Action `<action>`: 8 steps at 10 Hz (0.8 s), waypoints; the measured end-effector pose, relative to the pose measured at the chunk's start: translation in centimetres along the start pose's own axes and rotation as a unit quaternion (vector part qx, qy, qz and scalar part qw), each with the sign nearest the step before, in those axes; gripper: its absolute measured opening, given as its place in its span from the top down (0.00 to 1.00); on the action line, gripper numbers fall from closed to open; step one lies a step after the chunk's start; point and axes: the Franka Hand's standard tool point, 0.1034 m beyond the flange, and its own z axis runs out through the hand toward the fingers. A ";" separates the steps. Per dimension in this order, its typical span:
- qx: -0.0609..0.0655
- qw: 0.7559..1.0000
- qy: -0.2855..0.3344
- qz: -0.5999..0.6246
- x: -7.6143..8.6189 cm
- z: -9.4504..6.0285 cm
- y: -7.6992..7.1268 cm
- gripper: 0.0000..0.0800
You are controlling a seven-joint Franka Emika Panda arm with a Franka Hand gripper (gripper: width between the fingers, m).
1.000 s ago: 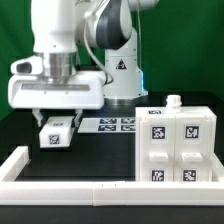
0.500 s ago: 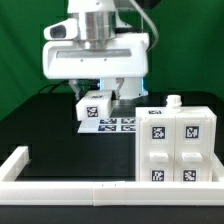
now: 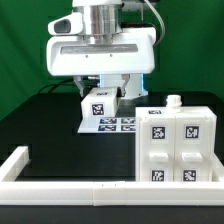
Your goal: Assemble cabinet
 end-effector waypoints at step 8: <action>0.009 1.000 -0.002 0.018 4.0 -6.0 -9.3 0.30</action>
Offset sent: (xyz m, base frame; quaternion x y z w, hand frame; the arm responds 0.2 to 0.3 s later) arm 0.0285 0.0327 0.0441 0.0079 -0.0168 0.0433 0.9989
